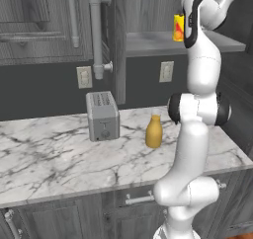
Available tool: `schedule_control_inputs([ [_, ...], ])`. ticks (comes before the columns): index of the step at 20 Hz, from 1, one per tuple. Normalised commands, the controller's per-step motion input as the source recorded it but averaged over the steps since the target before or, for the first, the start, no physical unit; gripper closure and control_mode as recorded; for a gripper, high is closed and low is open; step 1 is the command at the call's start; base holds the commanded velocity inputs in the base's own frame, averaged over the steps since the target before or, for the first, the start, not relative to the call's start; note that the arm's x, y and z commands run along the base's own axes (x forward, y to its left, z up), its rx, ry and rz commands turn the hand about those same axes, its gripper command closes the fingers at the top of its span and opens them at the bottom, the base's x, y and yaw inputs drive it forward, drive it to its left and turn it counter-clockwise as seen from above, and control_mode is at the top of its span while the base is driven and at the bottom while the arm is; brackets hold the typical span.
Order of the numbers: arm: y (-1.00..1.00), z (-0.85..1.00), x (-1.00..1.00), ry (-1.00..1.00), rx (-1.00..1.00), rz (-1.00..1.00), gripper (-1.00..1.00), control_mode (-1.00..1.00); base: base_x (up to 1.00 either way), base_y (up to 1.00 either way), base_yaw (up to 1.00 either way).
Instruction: There is a tray on the dining counter. Grab the cup, mug, and pitcher and place them on the tray. The pitcher may be placed next to the tray if it cannot fit the tray.
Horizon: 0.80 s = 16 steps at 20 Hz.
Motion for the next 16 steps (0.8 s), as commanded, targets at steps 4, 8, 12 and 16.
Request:
schedule_control_inputs([
  [4,0.0,0.0,0.0,0.1,0.0,0.02,-1.0,-1.0,0.0,0.0,0.0],
  [8,0.0,-0.1,0.0,0.06,0.0,0.0,-1.0,-1.0,0.0,0.0,0.0],
  [12,0.0,-0.13,0.0,0.01,0.0,0.0,1.0,-1.0,0.0,0.0,0.0],
  [16,0.0,0.0,0.0,0.0,0.0,0.0,1.0,-1.0,0.0,0.0,0.0],
])
